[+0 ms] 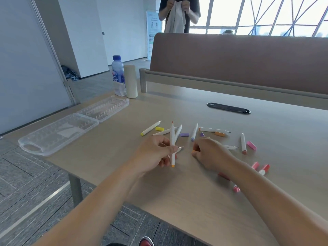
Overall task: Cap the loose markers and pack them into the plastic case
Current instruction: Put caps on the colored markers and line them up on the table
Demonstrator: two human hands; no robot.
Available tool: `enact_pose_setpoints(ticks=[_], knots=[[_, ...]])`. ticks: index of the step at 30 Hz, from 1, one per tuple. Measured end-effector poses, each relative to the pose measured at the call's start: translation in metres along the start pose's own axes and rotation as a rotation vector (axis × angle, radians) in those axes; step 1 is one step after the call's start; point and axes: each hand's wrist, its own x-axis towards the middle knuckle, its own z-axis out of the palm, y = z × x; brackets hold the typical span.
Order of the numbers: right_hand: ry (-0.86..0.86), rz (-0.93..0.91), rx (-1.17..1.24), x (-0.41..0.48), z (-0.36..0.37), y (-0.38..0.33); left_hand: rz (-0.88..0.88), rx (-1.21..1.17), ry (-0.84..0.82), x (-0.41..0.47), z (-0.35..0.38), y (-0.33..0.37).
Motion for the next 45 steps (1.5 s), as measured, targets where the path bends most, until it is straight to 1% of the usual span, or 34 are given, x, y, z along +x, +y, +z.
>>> enact_pose_setpoints(ticks=[2,3,4,6,8,9,11,16,21,30,34,37,45], knots=[[0.006,-0.021,0.007,-0.007,-0.002,0.002,0.014,0.015,-0.007,-0.004,0.003,0.002],[0.036,-0.032,0.076,-0.012,-0.004,0.004,0.018,0.021,-0.013,-0.006,0.005,0.003],[0.082,-0.034,0.204,-0.017,-0.008,0.005,0.018,0.025,-0.02,-0.008,0.008,0.003],[0.188,0.006,0.57,-0.028,-0.019,0.008,0.01,0.04,-0.037,-0.01,0.013,0.003],[0.236,0.067,0.927,-0.04,-0.029,0.014,0.014,0.063,-0.069,-0.011,0.018,0.001],[0.236,0.093,1.04,-0.045,-0.032,0.017,0.023,0.077,-0.087,-0.012,0.021,0.001],[0.237,0.123,1.141,-0.053,-0.037,0.023,0.033,0.114,-0.112,-0.013,0.028,0.003],[0.303,0.143,1.14,-0.067,-0.042,0.04,0.029,0.213,-0.16,-0.012,0.045,0.011],[0.331,0.153,1.108,-0.074,-0.045,0.05,0.024,0.255,-0.169,-0.009,0.058,0.014],[0.273,0.13,1.083,-0.076,-0.048,0.054,0.015,0.286,-0.194,-0.008,0.069,0.016],[0.265,0.125,1.026,-0.079,-0.05,0.053,0.033,0.314,-0.184,-0.008,0.07,0.017],[0.247,0.101,0.935,-0.081,-0.051,0.05,0.039,0.331,-0.176,-0.009,0.071,0.017],[0.288,0.132,0.934,-0.084,-0.051,0.051,0.055,0.449,-0.197,-0.013,0.075,0.024]])
